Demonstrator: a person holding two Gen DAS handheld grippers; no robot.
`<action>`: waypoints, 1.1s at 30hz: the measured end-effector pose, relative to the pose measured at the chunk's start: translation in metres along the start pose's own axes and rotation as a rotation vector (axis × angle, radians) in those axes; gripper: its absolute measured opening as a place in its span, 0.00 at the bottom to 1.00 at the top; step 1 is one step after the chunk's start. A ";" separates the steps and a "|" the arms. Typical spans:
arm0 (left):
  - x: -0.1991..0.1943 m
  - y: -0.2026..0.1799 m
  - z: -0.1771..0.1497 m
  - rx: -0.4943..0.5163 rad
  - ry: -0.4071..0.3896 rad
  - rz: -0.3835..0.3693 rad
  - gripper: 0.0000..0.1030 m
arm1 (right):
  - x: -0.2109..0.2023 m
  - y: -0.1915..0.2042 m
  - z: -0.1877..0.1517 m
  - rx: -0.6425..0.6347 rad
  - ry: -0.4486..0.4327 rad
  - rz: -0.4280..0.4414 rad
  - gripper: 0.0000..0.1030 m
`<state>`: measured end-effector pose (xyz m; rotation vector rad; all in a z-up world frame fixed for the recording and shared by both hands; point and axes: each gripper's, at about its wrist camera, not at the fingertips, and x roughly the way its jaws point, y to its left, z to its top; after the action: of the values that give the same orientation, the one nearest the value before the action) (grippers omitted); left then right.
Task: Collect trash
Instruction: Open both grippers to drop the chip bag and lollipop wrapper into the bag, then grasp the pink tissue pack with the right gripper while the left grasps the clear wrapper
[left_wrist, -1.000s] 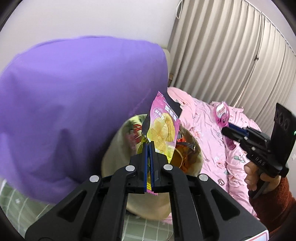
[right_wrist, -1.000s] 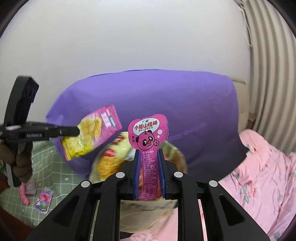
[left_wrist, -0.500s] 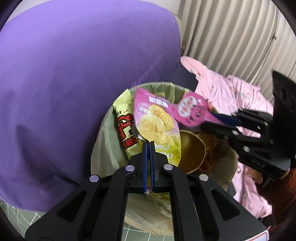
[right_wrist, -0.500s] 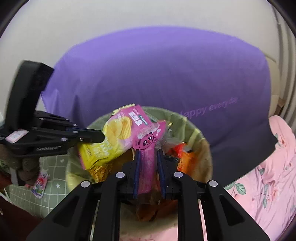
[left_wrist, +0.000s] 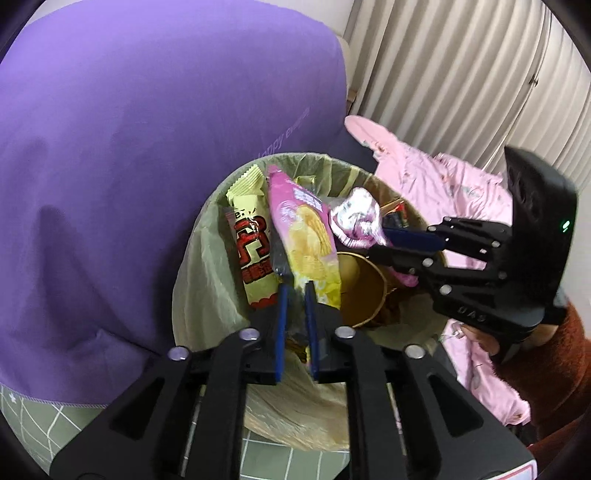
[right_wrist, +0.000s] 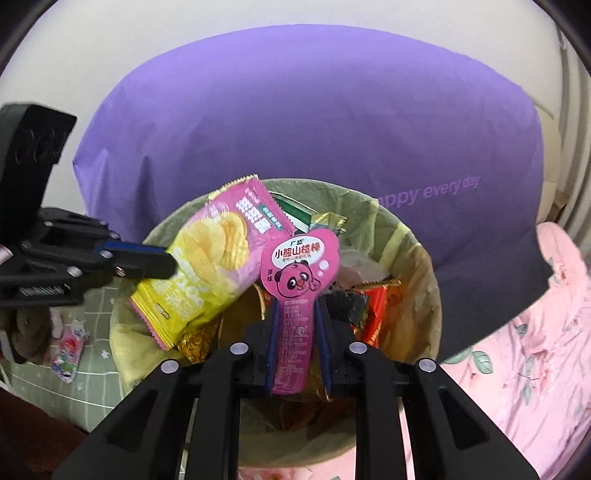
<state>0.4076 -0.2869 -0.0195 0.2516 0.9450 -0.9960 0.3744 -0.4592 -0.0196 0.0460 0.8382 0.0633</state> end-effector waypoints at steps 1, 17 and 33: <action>-0.005 0.001 -0.001 -0.004 -0.009 -0.008 0.22 | -0.002 0.002 -0.001 0.002 -0.002 -0.004 0.34; -0.144 0.086 -0.106 -0.162 -0.247 0.129 0.43 | -0.061 0.087 -0.003 -0.042 -0.186 0.000 0.50; -0.218 0.181 -0.320 -0.588 -0.212 0.389 0.44 | 0.022 0.257 -0.058 -0.218 0.081 0.355 0.63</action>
<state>0.3295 0.1288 -0.0818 -0.1603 0.9095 -0.3524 0.3367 -0.2005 -0.0576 -0.0141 0.8923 0.4923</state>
